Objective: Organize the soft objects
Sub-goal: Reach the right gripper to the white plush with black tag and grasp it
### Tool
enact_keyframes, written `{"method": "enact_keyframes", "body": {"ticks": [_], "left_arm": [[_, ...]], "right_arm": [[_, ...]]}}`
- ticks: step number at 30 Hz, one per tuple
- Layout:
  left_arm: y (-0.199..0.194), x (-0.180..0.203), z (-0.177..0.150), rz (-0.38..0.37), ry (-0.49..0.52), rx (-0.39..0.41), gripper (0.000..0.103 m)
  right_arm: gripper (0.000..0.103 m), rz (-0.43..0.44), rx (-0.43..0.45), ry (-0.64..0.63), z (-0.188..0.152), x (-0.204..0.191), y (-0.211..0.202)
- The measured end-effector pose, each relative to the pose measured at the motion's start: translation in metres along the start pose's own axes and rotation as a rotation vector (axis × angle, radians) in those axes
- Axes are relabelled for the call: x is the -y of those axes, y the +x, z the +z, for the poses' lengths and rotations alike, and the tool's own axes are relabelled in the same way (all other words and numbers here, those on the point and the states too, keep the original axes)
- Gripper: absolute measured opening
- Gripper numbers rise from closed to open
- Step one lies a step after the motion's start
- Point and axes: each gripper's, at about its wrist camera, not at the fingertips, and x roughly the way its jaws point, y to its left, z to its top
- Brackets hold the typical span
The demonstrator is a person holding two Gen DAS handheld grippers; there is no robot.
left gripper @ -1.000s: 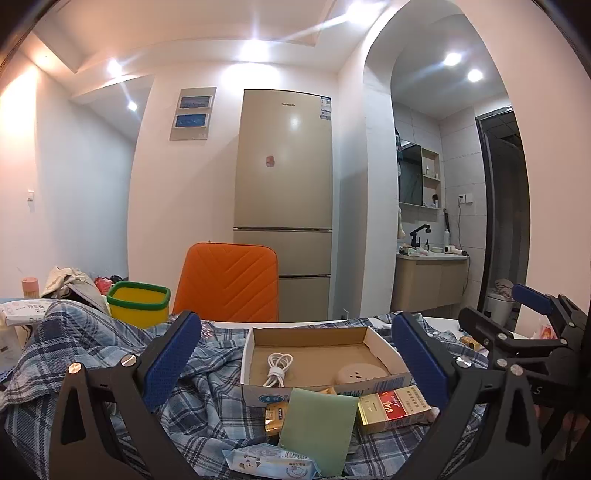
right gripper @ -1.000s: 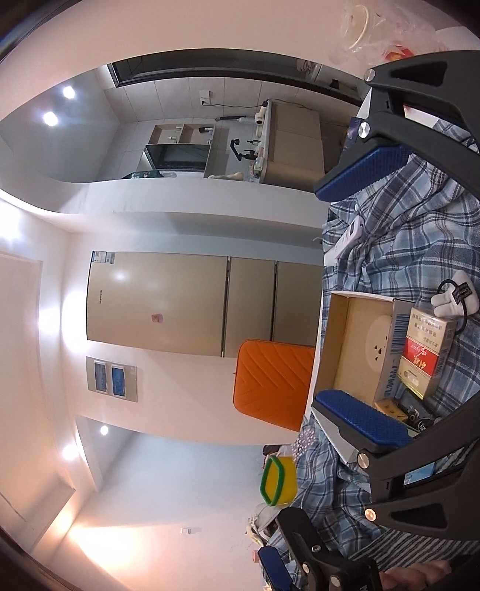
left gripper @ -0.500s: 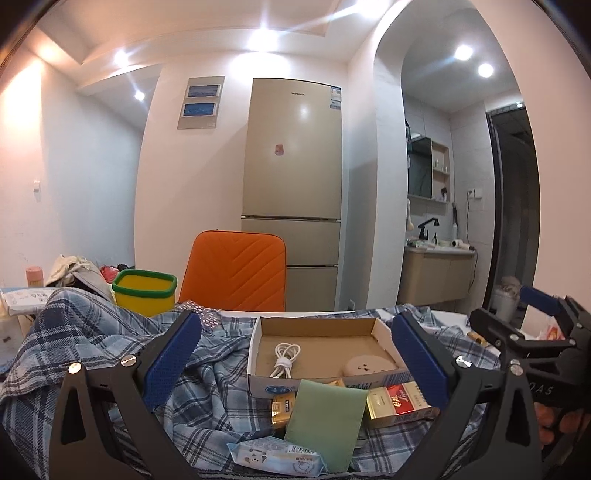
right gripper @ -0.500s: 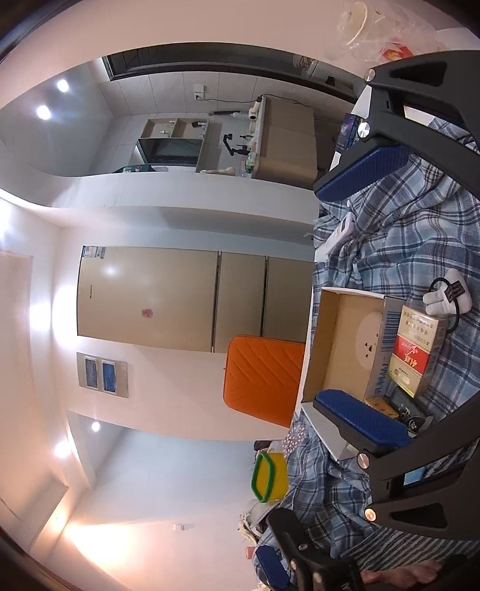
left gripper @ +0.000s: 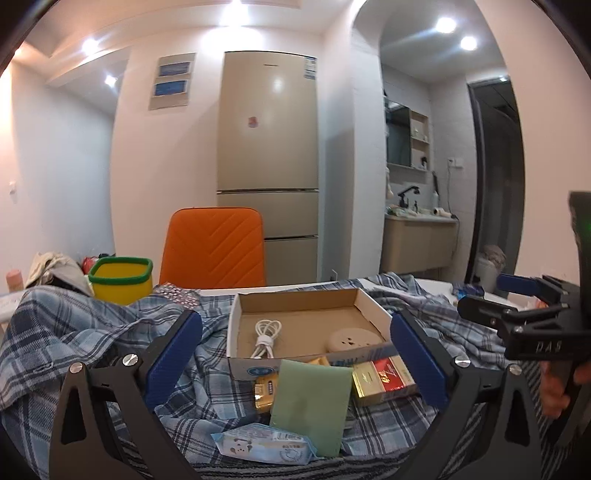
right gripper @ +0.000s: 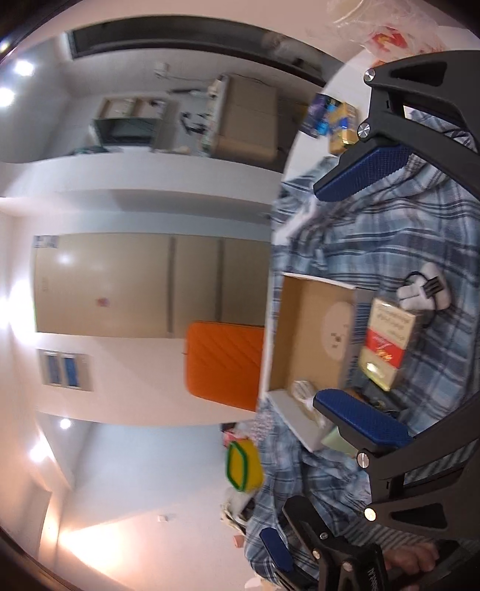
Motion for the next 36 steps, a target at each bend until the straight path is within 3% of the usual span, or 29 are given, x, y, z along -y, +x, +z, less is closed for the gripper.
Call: {"method": "enact_keyframes", "body": {"ticks": [6, 12, 17, 20, 36], "left_arm": [[0.004, 0.013, -0.003, -0.041, 0.079, -0.061, 0.095], [0.016, 0.008, -0.006, -0.064, 0.053, -0.137, 0.09], [0.024, 0.003, -0.01, -0.058, 0.029, -0.184, 0.09], [0.027, 0.001, -0.011, -0.061, 0.024, -0.199, 0.09], [0.028, 0.003, -0.011, -0.069, 0.031, -0.207, 0.09]], "right_arm": [[0.094, 0.03, -0.139, -0.028, -0.013, 0.013, 0.012], [0.087, 0.125, -0.302, 0.01, -0.027, 0.028, 0.038], [0.081, 0.121, -0.4, -0.012, -0.039, 0.029, 0.06], [0.073, 0.145, -0.458, -0.031, -0.048, 0.024, 0.072], [0.044, 0.135, -0.558, -0.109, -0.067, 0.009, 0.089]]}}
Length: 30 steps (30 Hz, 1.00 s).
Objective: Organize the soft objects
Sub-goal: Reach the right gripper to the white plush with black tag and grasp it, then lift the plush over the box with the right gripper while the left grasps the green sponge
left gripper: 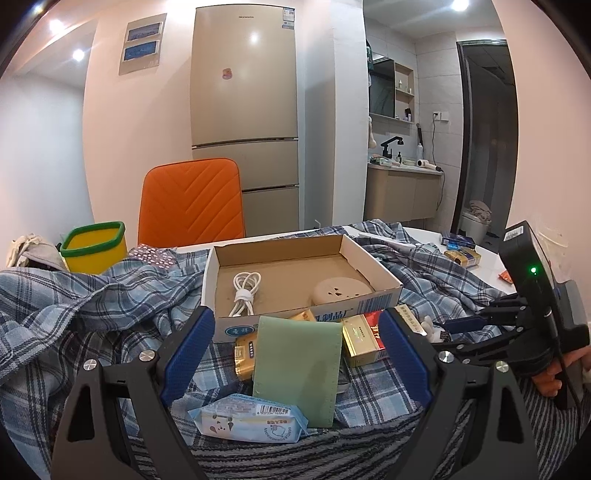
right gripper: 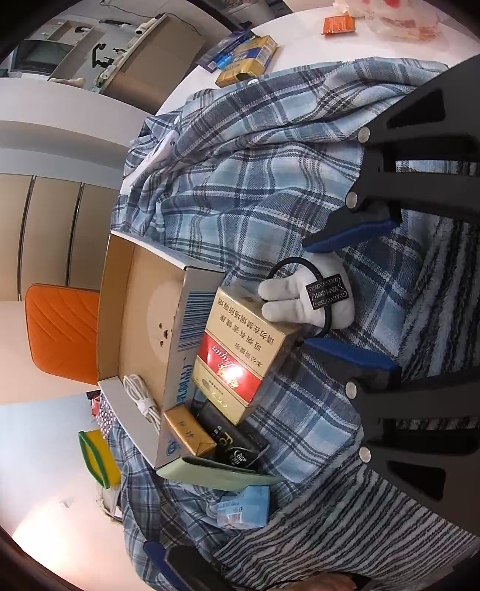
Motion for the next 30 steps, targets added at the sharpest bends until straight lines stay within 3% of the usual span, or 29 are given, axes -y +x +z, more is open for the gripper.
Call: {"method": "enact_keyframes", "body": {"ticks": [3, 11, 16, 18, 22, 25, 27, 30], "left_arm": [[0.001, -0.001, 0.0, 0.001, 0.0, -0.006, 0.09], [0.003, 0.0, 0.0, 0.005, 0.004, -0.015, 0.09], [0.005, -0.003, -0.001, 0.013, -0.009, -0.025, 0.091], [0.007, -0.004, -0.001, 0.007, -0.015, -0.037, 0.099], [0.012, -0.009, 0.004, -0.024, -0.021, -0.066, 0.101], [0.016, -0.008, 0.007, -0.027, 0.036, -0.076, 0.101], [0.016, -0.002, 0.009, 0.016, 0.105, -0.054, 0.101], [0.02, 0.003, 0.01, 0.029, 0.171, -0.048, 0.101]], "right_arm": [[0.036, -0.043, 0.019, 0.0, -0.001, 0.0, -0.004], [0.035, -0.107, 0.169, 0.021, -0.006, 0.003, -0.047], [0.035, -0.058, 0.286, 0.044, 0.004, -0.01, -0.076], [0.035, -0.029, 0.349, 0.079, 0.014, -0.015, -0.086], [0.035, -0.016, 0.454, 0.123, 0.034, -0.025, -0.094], [0.035, -0.049, 0.527, 0.125, 0.042, -0.03, -0.093], [0.035, -0.07, 0.565, 0.119, 0.041, -0.033, -0.089], [0.035, -0.064, 0.59, 0.132, 0.036, -0.032, -0.084]]}}
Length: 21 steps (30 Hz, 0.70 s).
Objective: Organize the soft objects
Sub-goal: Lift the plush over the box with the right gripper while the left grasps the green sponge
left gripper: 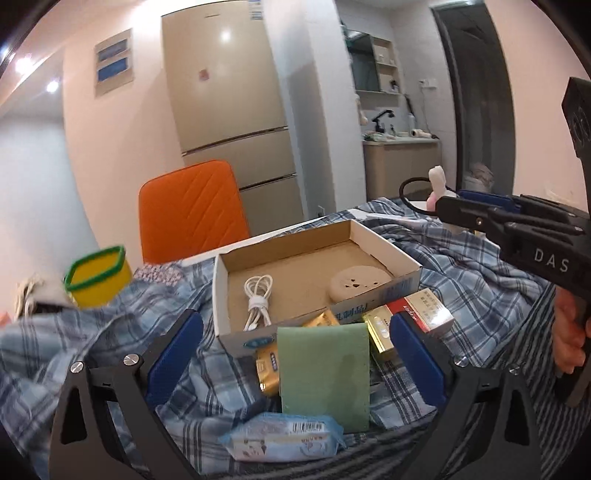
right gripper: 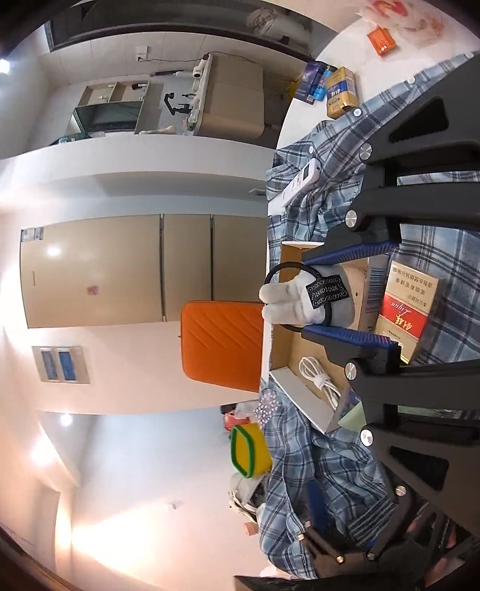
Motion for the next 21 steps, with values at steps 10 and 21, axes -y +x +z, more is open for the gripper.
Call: {"method": "enact_keyframes", "body": {"ticks": [10, 21], "left_arm": [[0.037, -0.015, -0.003, -0.182, -0.097, -0.127, 0.097], [0.057, -0.018, -0.012, -0.24, -0.132, -0.226, 0.088]], "right_arm": [[0.035, 0.003, 0.006, -0.013, -0.011, -0.001, -0.001], [0.035, 0.022, -0.026, -0.024, -0.013, -0.003, 0.006]]}}
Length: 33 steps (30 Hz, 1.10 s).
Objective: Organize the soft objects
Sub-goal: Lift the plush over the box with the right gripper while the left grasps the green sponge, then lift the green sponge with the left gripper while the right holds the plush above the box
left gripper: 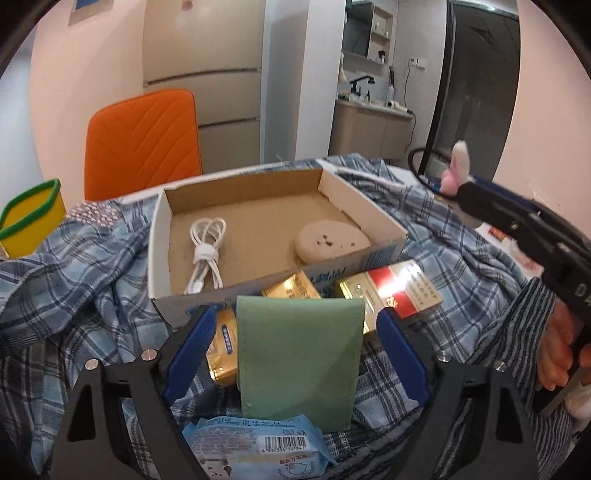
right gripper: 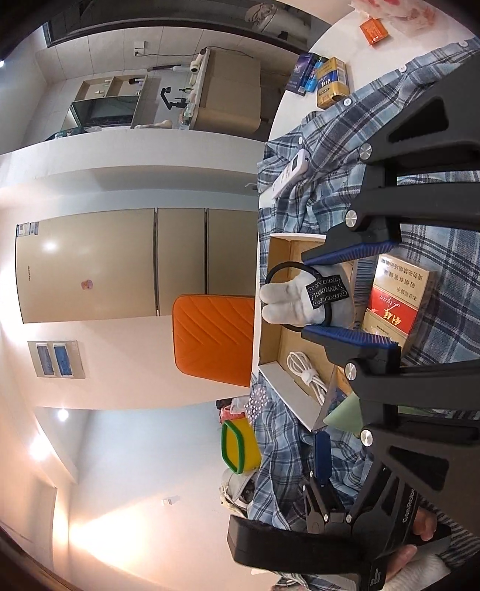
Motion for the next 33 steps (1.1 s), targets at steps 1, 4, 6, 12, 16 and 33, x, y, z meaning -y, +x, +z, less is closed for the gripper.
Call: {"method": "enact_keyframes", "body": {"ticks": [1, 4, 6, 12, 16, 33], "left_arm": [[0.003, -0.001, 0.0, -0.009, -0.003, -0.013, 0.088], [0.006, -0.003, -0.001, -0.021, -0.014, -0.032, 0.088], [0.006, -0.003, -0.002, -0.02, -0.015, -0.035, 0.086], [0.007, 0.001, -0.003, -0.003, 0.011, -0.035, 0.069], [-0.004, 0.004, -0.004, 0.015, 0.025, 0.02, 0.068], [-0.1, 0.019, -0.022, 0.129, 0.071, 0.492, 0.068]], "right_arm": [[0.035, 0.002, 0.0, -0.004, 0.0, -0.001, 0.0], [0.035, 0.005, -0.005, -0.01, 0.0, -0.002, 0.001], [0.035, 0.008, -0.01, -0.009, -0.001, -0.002, 0.001], [0.035, 0.008, -0.014, -0.007, -0.001, -0.002, 0.002], [0.035, 0.008, -0.014, -0.006, -0.001, -0.001, 0.002], [0.035, -0.006, 0.011, -0.001, -0.001, -0.002, -0.002]]}}
